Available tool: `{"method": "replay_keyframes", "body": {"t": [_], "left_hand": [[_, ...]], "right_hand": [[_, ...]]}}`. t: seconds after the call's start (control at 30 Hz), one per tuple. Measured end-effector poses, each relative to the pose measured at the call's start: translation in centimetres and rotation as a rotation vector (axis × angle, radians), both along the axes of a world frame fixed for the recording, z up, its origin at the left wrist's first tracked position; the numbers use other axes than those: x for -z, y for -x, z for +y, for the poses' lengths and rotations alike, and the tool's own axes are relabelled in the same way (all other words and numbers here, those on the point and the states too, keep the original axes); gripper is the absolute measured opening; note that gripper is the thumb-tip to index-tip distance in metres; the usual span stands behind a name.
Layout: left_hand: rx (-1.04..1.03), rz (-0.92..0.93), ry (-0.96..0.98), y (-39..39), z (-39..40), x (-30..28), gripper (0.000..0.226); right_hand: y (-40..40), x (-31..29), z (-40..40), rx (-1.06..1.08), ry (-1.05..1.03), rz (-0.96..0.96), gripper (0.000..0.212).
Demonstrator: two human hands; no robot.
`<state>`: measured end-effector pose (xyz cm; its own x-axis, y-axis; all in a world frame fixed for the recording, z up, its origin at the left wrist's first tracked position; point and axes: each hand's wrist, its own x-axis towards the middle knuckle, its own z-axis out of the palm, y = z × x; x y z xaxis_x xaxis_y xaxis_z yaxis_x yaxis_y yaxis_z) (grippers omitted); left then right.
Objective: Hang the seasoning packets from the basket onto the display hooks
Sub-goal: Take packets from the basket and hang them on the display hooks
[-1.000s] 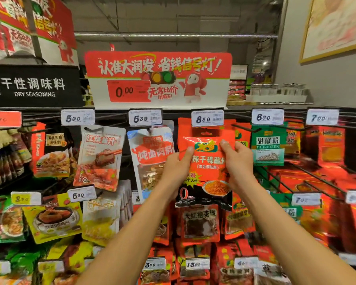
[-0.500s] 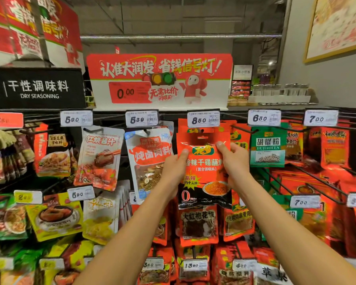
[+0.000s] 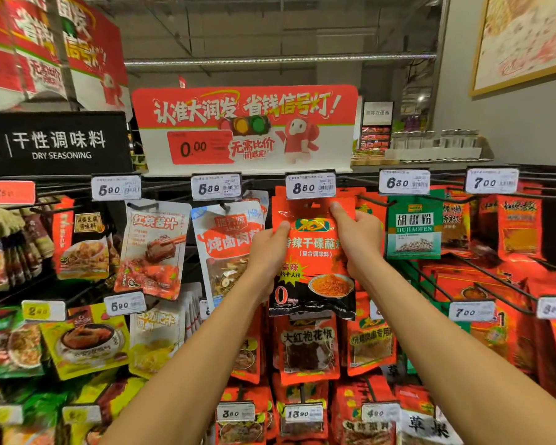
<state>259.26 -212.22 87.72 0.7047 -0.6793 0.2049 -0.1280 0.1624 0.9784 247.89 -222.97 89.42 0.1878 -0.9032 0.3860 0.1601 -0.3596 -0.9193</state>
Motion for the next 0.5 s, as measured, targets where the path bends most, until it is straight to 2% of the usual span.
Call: {"method": "replay_keyframes", "body": {"t": [0.23, 0.4, 0.5], "left_hand": [[-0.018, 0.061, -0.024, -0.7, -0.8, -1.2, 0.029], [-0.014, 0.088, -0.058, -0.5, -0.2, 0.1, 0.036], [0.023, 0.089, -0.029, -0.4, 0.5, 1.4, 0.035]], "right_hand": [[-0.6, -0.9, 0.2, 0.081, 0.013, 0.042, 0.05], [-0.6, -0.1, 0.4, 0.095, 0.046, 0.115, 0.047], [0.0, 0.8, -0.2, -0.003, 0.024, 0.15, 0.049]]}}
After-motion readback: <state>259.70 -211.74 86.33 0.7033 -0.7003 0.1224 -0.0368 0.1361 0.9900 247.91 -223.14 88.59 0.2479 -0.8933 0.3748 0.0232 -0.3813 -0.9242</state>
